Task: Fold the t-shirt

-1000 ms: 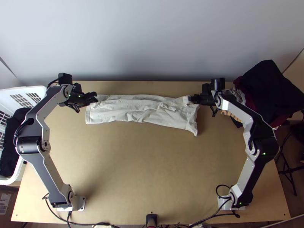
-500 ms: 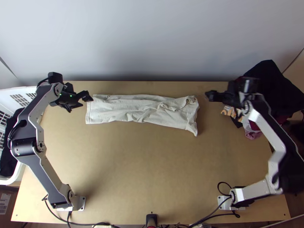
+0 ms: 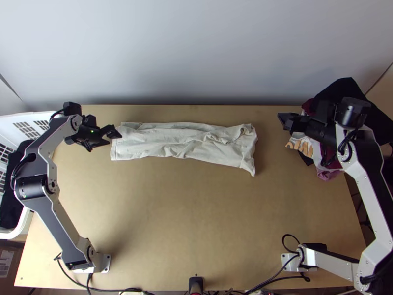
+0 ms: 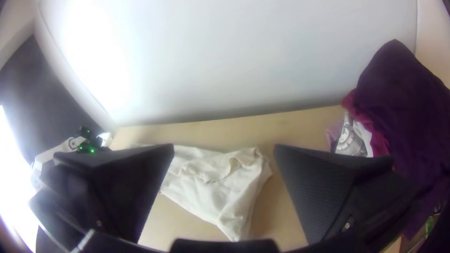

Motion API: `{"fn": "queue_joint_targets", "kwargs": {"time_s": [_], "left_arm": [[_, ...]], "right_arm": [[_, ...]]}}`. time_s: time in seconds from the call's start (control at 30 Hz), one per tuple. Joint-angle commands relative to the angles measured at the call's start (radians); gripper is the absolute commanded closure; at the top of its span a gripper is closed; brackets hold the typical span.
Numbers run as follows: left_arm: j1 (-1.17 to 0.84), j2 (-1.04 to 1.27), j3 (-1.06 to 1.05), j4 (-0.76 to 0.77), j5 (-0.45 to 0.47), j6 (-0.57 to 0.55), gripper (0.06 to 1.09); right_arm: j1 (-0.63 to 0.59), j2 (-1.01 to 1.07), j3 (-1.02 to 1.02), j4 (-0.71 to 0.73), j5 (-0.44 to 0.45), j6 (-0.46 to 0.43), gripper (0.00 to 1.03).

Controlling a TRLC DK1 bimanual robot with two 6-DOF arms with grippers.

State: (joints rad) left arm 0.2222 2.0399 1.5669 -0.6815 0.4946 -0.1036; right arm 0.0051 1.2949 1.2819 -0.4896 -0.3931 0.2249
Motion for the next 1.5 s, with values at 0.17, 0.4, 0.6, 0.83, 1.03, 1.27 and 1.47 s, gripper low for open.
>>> {"fn": "queue_joint_targets", "kwargs": {"time_s": [0.17, 0.4, 0.6, 0.83, 1.03, 1.27, 1.47], "left_arm": [[-0.009, 0.114, 0.048, 0.011, 0.197, -0.131, 0.12], [-0.081, 0.120, 0.084, 0.003, 0.424, -0.245, 0.12], [-0.173, 0.095, 0.061, -0.012, 0.444, -0.189, 0.45], [-0.169, -0.006, 0.036, -0.009, 0.406, -0.194, 1.04], [-0.050, -0.101, 0.016, -0.041, 0.371, -0.168, 1.04], [0.091, -0.142, 0.005, -0.222, 0.355, 0.008, 1.04], [0.138, -0.165, 0.016, -0.317, 0.308, 0.094, 1.04]], "right_arm": [[0.035, -0.043, 0.043, -0.041, 0.013, 0.059, 0.04], [0.026, -0.034, 0.010, -0.044, 0.014, 0.065, 0.04], [0.042, -0.028, 0.004, -0.043, 0.014, 0.082, 0.04], [0.038, -0.031, -0.013, -0.040, 0.014, 0.082, 0.04], [0.033, -0.034, -0.015, -0.029, 0.014, 0.082, 0.04], [0.030, -0.045, -0.032, -0.021, 0.014, 0.087, 0.04], [0.044, -0.065, -0.082, -0.014, 0.014, 0.088, 0.04]]}}
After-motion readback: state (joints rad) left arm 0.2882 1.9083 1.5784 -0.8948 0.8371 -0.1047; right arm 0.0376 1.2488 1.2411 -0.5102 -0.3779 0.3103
